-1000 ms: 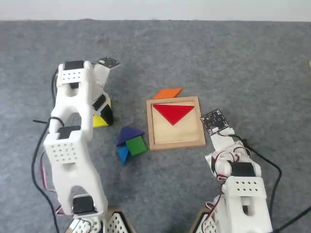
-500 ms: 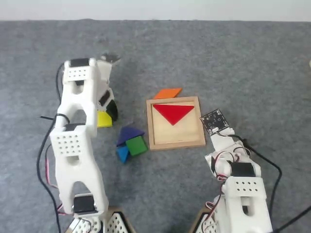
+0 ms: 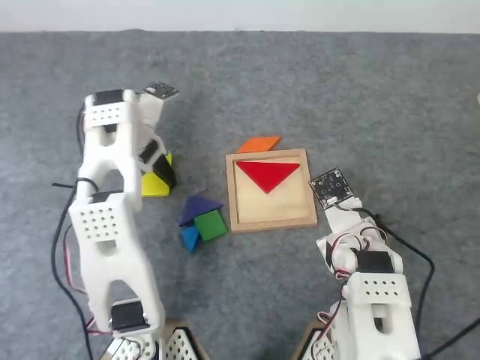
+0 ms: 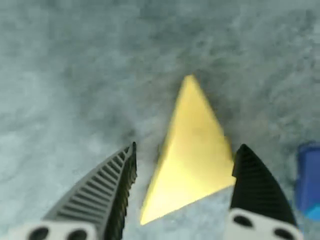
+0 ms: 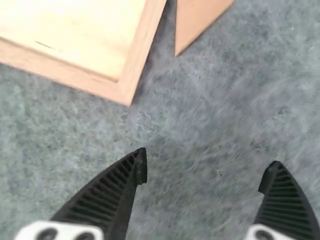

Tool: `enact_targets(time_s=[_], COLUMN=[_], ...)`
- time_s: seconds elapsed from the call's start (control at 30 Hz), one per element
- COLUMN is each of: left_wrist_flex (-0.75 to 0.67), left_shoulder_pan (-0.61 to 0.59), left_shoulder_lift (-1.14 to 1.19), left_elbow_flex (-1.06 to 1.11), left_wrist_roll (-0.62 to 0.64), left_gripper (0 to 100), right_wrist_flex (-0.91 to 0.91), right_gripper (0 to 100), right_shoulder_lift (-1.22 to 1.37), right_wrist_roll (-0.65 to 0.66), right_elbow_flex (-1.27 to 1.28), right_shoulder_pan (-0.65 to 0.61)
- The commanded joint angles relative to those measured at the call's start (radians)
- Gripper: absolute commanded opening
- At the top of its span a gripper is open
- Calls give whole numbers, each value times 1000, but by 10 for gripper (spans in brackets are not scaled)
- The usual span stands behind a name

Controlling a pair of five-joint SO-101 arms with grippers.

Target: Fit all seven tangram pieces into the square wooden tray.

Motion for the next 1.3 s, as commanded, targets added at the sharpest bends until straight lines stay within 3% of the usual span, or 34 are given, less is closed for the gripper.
enact_targets(time_s=[0.0,0.17,0.47,0.7,0.83,1.1,1.27], left_wrist_flex=[89,129,121,-112,-292,-330,-279], left_shoulder_pan=[-34,-44,-87,-84,-37,35,31], left_shoulder_lift=[-169,-281,-391,-669,-678,-453,-284], left_elbow_flex=[-133,-185,108,535,711,553,395], left_wrist_roll=[-21,-40,-100,-95,-49,-9,-52], left_gripper=[303,302,357,357,362,389,389], right_wrist_flex=[-33,-33,-28,45,116,315,343], right_gripper=[362,362,362,361,361,361,361], right_shoulder_lift=[-19,-22,-24,-142,-332,-746,-757], right_wrist_roll=[0,0,0,-61,-63,-21,-21], right_elbow_flex=[6,8,0,-31,25,137,135], right_shoulder_pan=[-4,-5,4,105,99,27,10])
